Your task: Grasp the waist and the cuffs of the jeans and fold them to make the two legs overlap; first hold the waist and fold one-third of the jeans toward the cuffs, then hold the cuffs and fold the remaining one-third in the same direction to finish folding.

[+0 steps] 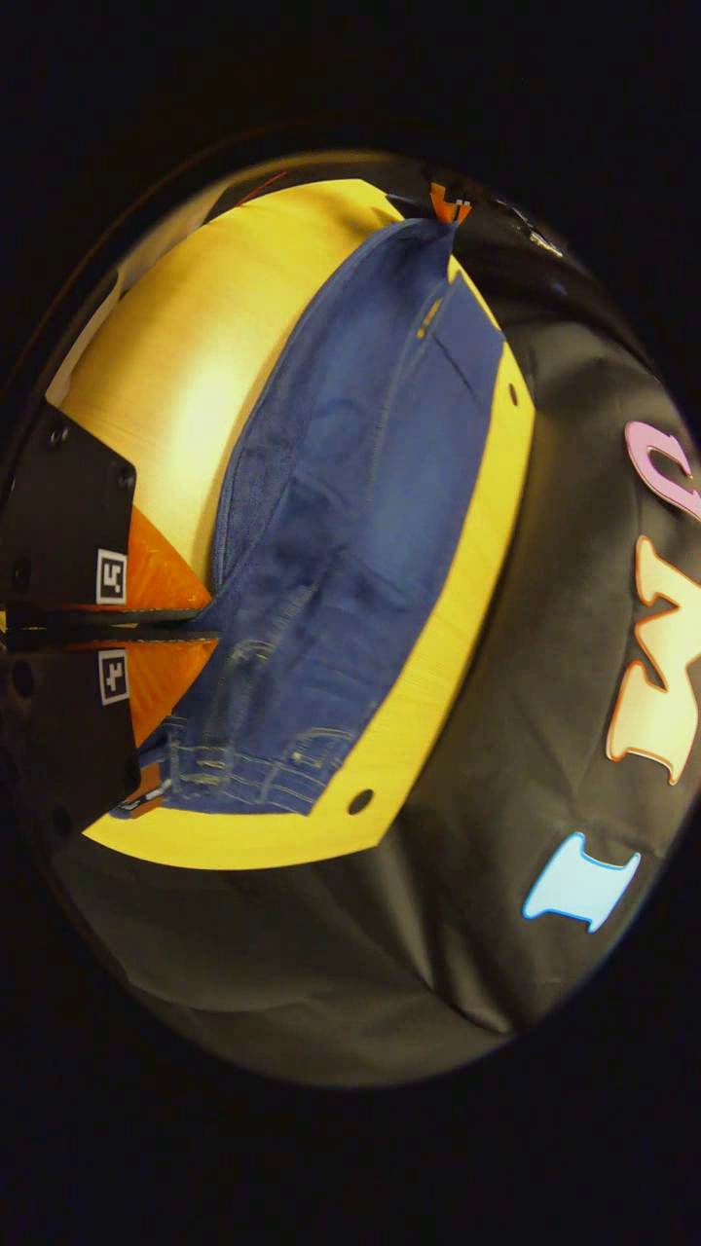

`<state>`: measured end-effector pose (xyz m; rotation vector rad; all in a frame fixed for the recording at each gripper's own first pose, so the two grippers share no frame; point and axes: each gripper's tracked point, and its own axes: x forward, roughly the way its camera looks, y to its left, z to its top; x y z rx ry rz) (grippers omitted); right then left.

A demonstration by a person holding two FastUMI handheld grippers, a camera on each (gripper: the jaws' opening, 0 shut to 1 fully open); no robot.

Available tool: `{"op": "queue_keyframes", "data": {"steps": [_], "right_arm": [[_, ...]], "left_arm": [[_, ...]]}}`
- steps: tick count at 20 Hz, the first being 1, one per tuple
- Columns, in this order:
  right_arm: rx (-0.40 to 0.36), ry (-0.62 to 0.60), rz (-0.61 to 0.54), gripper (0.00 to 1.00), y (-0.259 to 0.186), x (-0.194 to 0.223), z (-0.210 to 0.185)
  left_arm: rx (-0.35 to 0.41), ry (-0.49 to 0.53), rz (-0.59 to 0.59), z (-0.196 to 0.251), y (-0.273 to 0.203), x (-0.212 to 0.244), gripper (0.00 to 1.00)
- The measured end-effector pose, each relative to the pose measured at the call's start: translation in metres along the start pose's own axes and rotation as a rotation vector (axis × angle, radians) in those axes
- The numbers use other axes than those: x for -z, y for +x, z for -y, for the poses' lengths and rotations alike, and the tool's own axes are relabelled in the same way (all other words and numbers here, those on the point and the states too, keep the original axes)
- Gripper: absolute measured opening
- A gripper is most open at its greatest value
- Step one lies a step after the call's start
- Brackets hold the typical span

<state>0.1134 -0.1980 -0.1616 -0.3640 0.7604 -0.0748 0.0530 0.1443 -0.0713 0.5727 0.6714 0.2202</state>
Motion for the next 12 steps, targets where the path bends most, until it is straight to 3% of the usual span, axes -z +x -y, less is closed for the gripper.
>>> {"op": "queue_keyframes", "data": {"steps": [3, 4, 7, 12], "right_arm": [[0.024, 0.007, 0.063, 0.06, 0.018, -0.042, 0.015], [0.036, 0.005, 0.084, 0.00, 0.026, -0.057, 0.021], [0.068, 0.007, 0.130, 0.02, 0.055, -0.095, 0.036], [0.062, 0.082, 0.150, 0.00, 0.140, -0.130, 0.043]], "left_arm": [[-0.050, -0.068, 0.055, -0.005, 0.000, -0.035, 0.00], [-0.071, -0.078, 0.071, -0.006, -0.004, -0.042, 0.00], [-0.123, -0.094, 0.099, -0.006, -0.009, -0.067, 0.00], [-0.166, -0.158, 0.105, -0.009, 0.038, -0.089, 0.00]]}}
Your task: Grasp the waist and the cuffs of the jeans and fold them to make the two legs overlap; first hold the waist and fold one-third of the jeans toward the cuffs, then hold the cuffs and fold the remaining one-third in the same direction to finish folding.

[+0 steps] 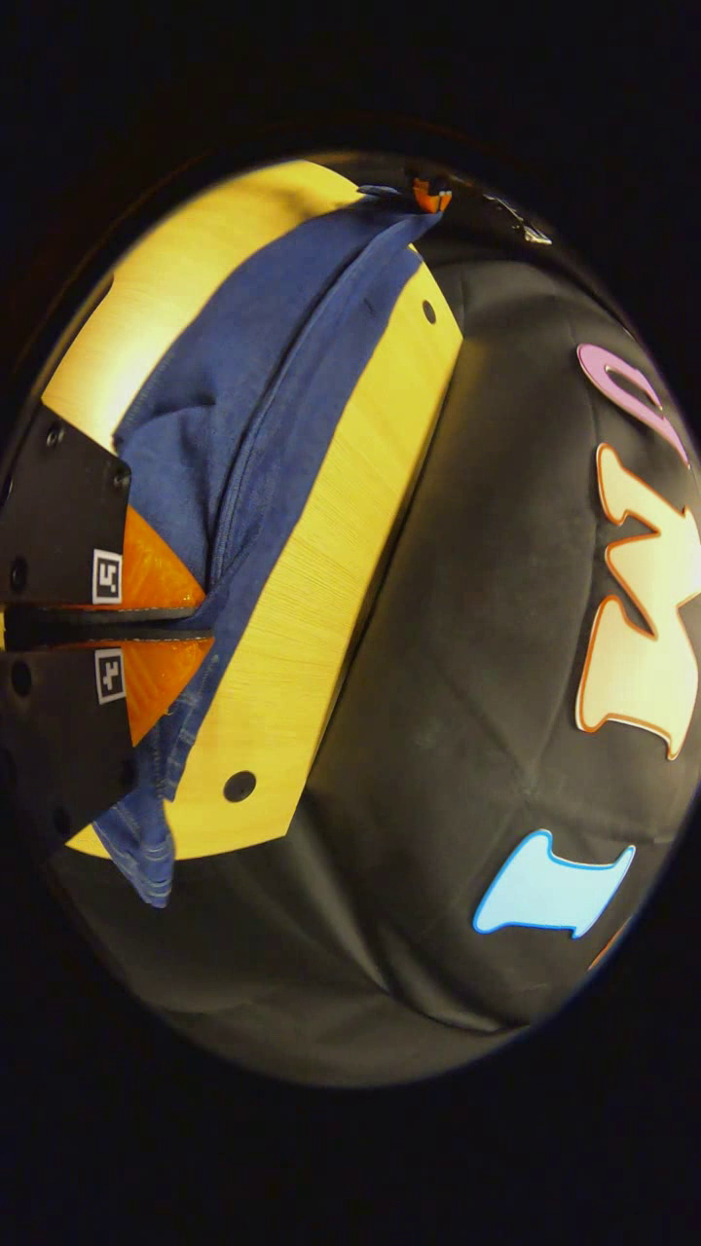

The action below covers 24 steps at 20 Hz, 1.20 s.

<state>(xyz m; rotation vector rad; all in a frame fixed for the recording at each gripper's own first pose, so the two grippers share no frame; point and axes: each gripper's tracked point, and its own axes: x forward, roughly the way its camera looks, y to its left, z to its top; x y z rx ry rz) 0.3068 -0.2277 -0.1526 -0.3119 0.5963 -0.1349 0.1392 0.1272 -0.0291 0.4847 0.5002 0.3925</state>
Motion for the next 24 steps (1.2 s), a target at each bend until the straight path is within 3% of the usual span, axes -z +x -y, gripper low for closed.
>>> {"op": "queue_keyframes", "data": {"steps": [2, 5, 9, 11, 14, 16, 19, 24], "right_arm": [[-0.014, 0.020, -0.026, 0.02, 0.038, 0.009, -0.006], [-0.030, 0.098, -0.068, 0.02, 0.076, 0.027, -0.017], [-0.060, 0.208, -0.078, 0.06, 0.075, 0.027, -0.017], [-0.054, 0.257, -0.096, 0.12, 0.073, 0.027, -0.013], [-0.091, 0.322, -0.052, 0.95, 0.062, 0.016, -0.012], [-0.072, 0.353, -0.020, 0.96, 0.042, 0.009, 0.006], [0.010, 0.371, 0.023, 0.99, 0.008, 0.011, 0.052], [0.115, 0.492, -0.035, 0.99, -0.023, 0.071, 0.128]], "left_arm": [[-0.009, -0.051, -0.016, 0.012, 0.016, -0.001, 0.00], [-0.056, -0.069, 0.048, 0.012, 0.022, -0.015, 0.00], [-0.060, -0.089, 0.081, 0.020, 0.024, -0.022, 0.00], [-0.063, -0.132, 0.093, 0.024, 0.024, -0.022, 0.10], [-0.083, -0.213, 0.126, 0.029, 0.020, -0.032, 1.00], [-0.073, -0.277, 0.132, 0.033, 0.015, -0.033, 0.95], [-0.027, -0.400, 0.151, 0.033, 0.020, -0.033, 0.96], [0.017, -0.477, 0.169, 0.035, 0.018, -0.035, 0.96]]}}
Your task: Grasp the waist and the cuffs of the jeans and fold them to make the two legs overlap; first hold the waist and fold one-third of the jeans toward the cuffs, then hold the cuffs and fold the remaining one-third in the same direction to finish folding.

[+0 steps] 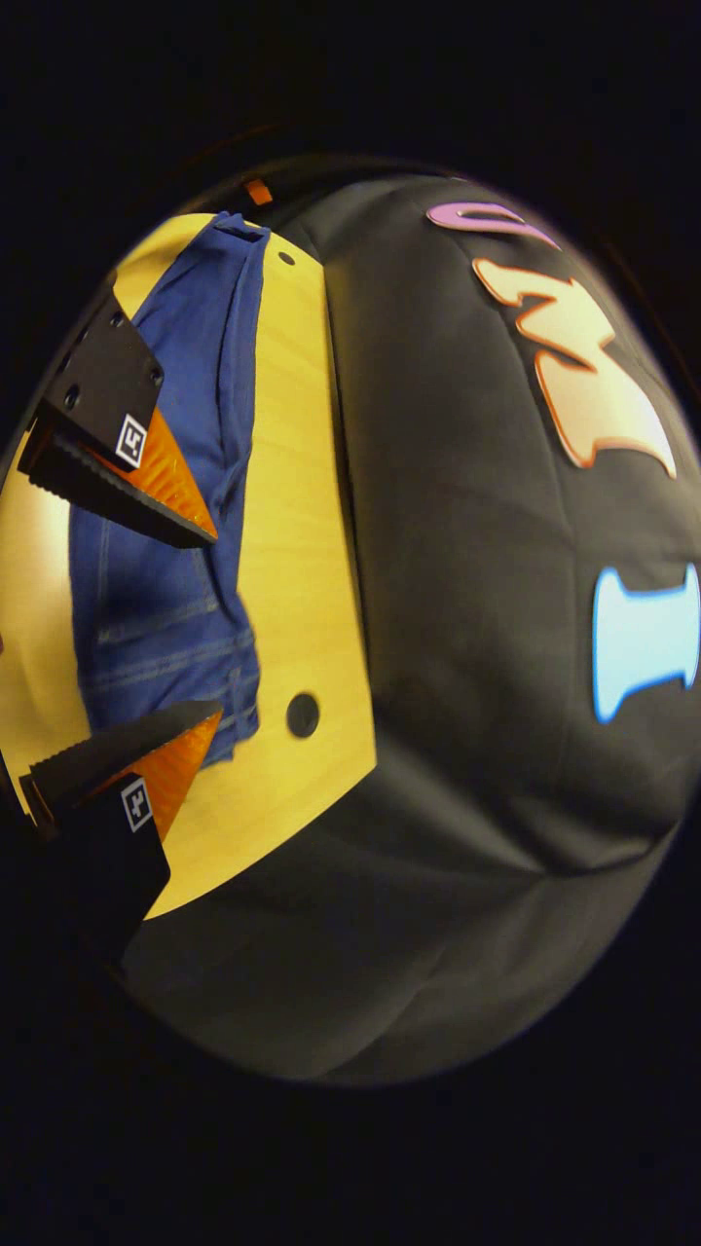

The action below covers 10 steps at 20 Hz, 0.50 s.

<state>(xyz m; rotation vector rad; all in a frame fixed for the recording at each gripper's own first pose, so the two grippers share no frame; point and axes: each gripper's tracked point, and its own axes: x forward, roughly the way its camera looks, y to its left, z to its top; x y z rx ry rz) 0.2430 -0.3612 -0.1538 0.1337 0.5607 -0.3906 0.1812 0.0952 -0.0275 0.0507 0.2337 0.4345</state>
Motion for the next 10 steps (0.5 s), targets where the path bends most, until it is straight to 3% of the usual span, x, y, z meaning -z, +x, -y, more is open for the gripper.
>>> {"op": "queue_keyframes", "data": {"steps": [4, 6, 7, 8, 10], "right_arm": [[0.072, 0.027, -0.043, 0.98, -0.002, 0.030, 0.062], [0.073, 0.036, -0.073, 0.94, 0.004, 0.044, 0.075], [0.073, 0.032, -0.086, 0.98, 0.006, 0.050, 0.081], [0.072, 0.029, -0.102, 0.94, 0.012, 0.059, 0.082], [0.063, 0.026, -0.128, 0.98, 0.019, 0.072, 0.084]], "left_arm": [[0.009, 0.015, -0.005, 0.002, -0.003, -0.001, 0.96], [0.016, 0.026, -0.016, 0.002, -0.001, 0.001, 0.96], [0.017, 0.032, -0.025, 0.001, -0.002, 0.002, 0.96], [0.033, 0.028, -0.026, 0.005, -0.002, 0.002, 0.96], [0.084, 0.011, -0.013, 0.008, -0.005, -0.005, 0.96]]}}
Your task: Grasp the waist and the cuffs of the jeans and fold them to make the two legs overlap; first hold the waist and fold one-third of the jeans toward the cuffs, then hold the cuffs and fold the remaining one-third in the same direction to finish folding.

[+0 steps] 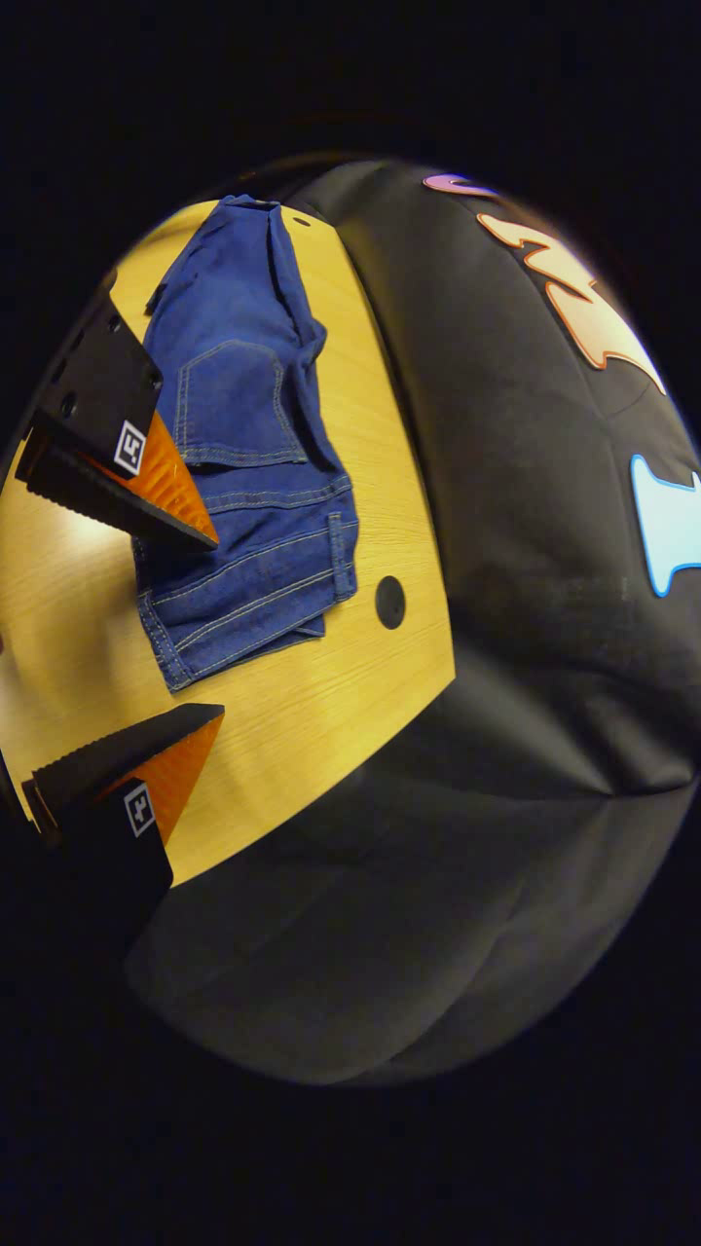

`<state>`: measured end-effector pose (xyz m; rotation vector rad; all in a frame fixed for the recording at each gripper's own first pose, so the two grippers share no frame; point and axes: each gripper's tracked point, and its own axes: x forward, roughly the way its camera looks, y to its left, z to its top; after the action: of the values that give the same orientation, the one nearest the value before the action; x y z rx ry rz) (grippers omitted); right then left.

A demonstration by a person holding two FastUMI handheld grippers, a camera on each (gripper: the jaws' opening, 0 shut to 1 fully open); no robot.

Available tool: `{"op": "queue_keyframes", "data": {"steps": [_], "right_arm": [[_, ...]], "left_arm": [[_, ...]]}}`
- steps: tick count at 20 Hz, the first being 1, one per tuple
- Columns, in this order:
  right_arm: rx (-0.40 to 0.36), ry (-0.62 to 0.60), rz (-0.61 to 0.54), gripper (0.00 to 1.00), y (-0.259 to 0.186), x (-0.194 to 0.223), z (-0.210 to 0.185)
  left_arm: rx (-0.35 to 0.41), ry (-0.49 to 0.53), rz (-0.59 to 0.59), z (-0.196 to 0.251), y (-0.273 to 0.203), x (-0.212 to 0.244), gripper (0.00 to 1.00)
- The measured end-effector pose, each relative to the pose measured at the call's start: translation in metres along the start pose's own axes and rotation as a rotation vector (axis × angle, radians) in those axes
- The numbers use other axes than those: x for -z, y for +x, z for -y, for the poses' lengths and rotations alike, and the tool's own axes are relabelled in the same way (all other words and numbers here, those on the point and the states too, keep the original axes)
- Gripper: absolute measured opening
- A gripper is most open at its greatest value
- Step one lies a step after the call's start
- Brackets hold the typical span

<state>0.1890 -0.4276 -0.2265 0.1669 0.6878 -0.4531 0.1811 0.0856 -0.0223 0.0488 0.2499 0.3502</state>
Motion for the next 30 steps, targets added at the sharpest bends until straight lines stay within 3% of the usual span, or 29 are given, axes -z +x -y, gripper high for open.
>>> {"op": "queue_keyframes", "data": {"steps": [5, 6, 8, 11, 12, 18, 24, 26, 30], "right_arm": [[-0.026, 0.036, -0.017, 0.99, 0.009, 0.012, 0.000], [-0.032, 0.062, -0.012, 0.95, 0.011, 0.013, 0.000], [-0.043, 0.104, 0.013, 0.98, 0.011, 0.012, 0.000], [-0.065, 0.076, 0.041, 0.95, 0.011, 0.012, -0.002], [-0.087, 0.095, 0.035, 0.91, 0.010, 0.015, -0.008], [-0.113, 0.113, 0.046, 0.36, 0.014, 0.012, -0.019], [-0.115, 0.132, 0.060, 0.22, 0.012, 0.005, -0.021], [-0.094, 0.089, 0.068, 0.11, 0.010, 0.004, -0.022], [-0.053, 0.051, 0.079, 0.11, 0.002, -0.005, -0.025]], "left_arm": [[0.018, 0.050, 0.035, 0.007, -0.014, -0.011, 0.96], [0.022, 0.055, 0.041, 0.009, -0.019, -0.013, 0.95], [0.018, 0.056, 0.047, 0.009, -0.021, -0.014, 0.96], [0.020, 0.046, 0.048, 0.013, -0.026, -0.013, 0.95], [0.017, 0.043, 0.045, 0.014, -0.027, -0.012, 0.95], [0.004, 0.022, 0.035, 0.026, -0.038, -0.004, 0.96], [0.018, 0.005, 0.015, 0.051, -0.045, 0.011, 0.95], [0.039, -0.001, 0.000, 0.064, -0.046, 0.017, 0.96], [0.067, -0.028, -0.006, 0.078, -0.043, 0.020, 0.96]]}}
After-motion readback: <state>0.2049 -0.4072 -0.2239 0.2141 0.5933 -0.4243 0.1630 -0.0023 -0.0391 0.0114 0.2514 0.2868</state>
